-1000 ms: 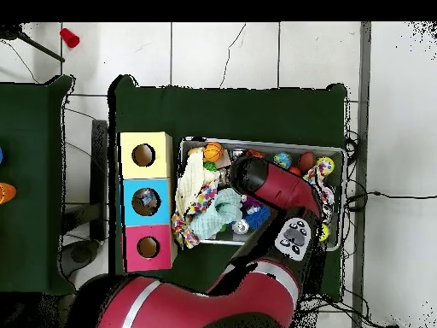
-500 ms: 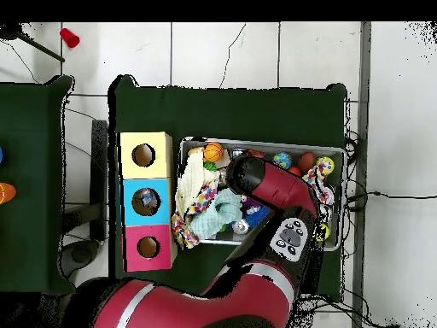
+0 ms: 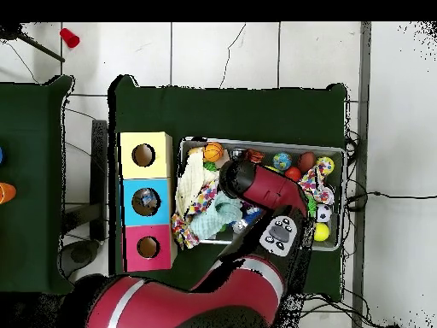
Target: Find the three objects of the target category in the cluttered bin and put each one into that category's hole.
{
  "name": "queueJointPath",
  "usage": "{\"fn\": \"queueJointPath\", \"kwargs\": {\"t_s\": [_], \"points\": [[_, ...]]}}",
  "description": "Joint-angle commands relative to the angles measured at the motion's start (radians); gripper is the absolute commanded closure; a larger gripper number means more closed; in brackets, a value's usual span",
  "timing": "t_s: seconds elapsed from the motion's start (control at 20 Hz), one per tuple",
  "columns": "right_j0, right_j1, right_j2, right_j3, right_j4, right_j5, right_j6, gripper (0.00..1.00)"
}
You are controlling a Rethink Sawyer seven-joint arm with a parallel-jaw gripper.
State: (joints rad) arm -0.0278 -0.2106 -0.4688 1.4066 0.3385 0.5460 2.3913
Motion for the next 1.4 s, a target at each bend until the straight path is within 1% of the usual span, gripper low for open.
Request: {"fn": "queueJointPath", "kwargs": {"t_s": [0.05,0.5,0.9,1.0,1.15,1.3,1.4], "points": [[0.014,0.057,0.072,0.095,0.0,0.146,0.166,0.0],[0.022,0.017,0.05,0.126,-0.014,0.188,0.144,0.0],[0.006,0.011,0.03,0.118,-0.034,0.197,0.115,0.0],[-0.004,0.023,0.034,0.111,-0.035,0.179,0.109,0.0],[0.004,0.047,0.03,0.102,-0.034,0.149,0.124,0.0],[-0.004,0.059,-0.002,0.077,-0.05,0.153,0.118,0.0],[-0.011,0.073,-0.027,0.064,-0.064,0.132,0.11,0.0]]}}
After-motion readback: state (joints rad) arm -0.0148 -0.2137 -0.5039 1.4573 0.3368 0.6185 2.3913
